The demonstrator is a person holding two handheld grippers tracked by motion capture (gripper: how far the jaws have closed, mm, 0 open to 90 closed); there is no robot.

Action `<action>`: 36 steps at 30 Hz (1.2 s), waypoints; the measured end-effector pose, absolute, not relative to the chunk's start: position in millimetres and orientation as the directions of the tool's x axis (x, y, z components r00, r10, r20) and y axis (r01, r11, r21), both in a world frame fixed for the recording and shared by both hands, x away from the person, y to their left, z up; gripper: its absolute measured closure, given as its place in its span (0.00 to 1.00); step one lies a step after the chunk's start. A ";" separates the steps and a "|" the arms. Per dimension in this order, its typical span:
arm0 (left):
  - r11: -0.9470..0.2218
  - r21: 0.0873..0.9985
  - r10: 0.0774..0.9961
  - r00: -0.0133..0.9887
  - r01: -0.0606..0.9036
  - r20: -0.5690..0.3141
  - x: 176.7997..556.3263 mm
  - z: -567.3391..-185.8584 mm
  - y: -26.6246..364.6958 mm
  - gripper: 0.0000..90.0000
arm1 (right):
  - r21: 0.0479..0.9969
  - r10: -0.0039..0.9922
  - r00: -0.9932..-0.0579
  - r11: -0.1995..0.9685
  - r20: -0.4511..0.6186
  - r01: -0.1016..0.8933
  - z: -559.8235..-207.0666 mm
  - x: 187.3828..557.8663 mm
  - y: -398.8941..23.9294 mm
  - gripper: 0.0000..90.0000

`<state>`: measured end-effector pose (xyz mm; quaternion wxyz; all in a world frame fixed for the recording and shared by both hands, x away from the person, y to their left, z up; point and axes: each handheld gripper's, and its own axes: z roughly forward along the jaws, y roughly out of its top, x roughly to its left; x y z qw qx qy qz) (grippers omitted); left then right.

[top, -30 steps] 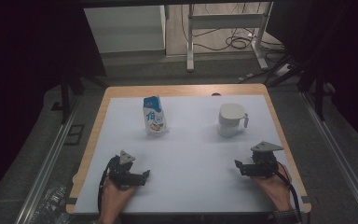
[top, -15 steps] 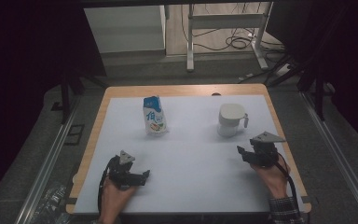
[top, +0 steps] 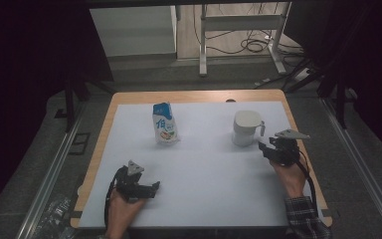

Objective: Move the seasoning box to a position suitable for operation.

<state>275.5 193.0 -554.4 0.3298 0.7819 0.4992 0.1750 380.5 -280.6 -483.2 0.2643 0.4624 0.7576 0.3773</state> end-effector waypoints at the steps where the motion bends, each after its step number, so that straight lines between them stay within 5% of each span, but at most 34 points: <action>1: -0.284 0.691 0.896 0.440 0.665 -0.056 275.5 -554.4 193.0 0.00 | 0.816 0.900 -0.433 0.288 -0.052 0.501 -483.2 380.5 -280.6 0.57; 5: -0.284 0.691 0.896 0.440 0.665 -0.056 275.5 -554.4 193.0 0.00 | 0.835 0.916 -0.382 0.305 -0.125 0.458 -485.7 387.8 -280.6 0.58; 13: -0.283 0.692 0.896 0.441 0.664 -0.056 275.5 -554.6 193.0 0.00 | 0.810 0.921 -0.387 0.254 -0.036 0.528 -489.6 405.5 -284.7 0.58; 36: -0.283 0.692 0.896 0.441 0.664 -0.056 275.5 -554.5 193.1 0.00 | 0.812 0.947 -0.314 0.239 -0.073 0.532 -494.8 441.9 -268.7 0.73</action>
